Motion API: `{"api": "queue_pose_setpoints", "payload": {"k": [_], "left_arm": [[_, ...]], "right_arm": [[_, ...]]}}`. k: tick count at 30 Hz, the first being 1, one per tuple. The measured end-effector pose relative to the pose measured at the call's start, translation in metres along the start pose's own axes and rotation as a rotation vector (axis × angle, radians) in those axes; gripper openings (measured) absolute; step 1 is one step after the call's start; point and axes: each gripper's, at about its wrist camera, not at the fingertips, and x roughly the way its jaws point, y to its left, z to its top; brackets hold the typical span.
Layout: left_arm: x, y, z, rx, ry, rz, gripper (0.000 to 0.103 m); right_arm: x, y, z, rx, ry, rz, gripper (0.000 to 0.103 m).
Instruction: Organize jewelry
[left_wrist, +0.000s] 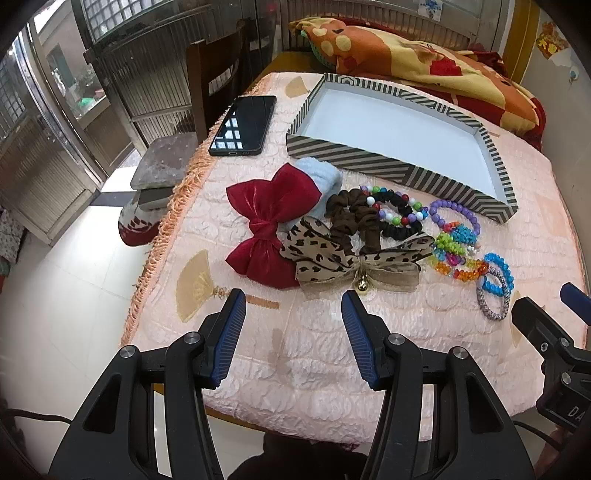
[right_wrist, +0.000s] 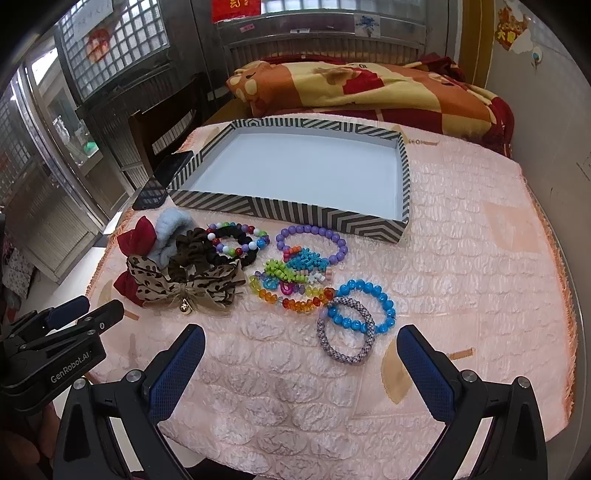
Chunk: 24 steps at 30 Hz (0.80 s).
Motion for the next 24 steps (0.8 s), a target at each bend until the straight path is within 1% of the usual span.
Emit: {"api": "queue_pose_setpoints", "payload": {"k": [18, 24], "left_arm": [[0.006, -0.002, 0.000, -0.011, 0.026, 0.000, 0.054], [0.011, 0.010, 0.003, -0.044, 0.044, -0.009, 0.054]], "right_arm": [[0.010, -0.002, 0.000, 0.001, 0.022, 0.009, 0.103], [0.014, -0.004, 0.000, 0.003, 0.026, 0.014, 0.103]]}}
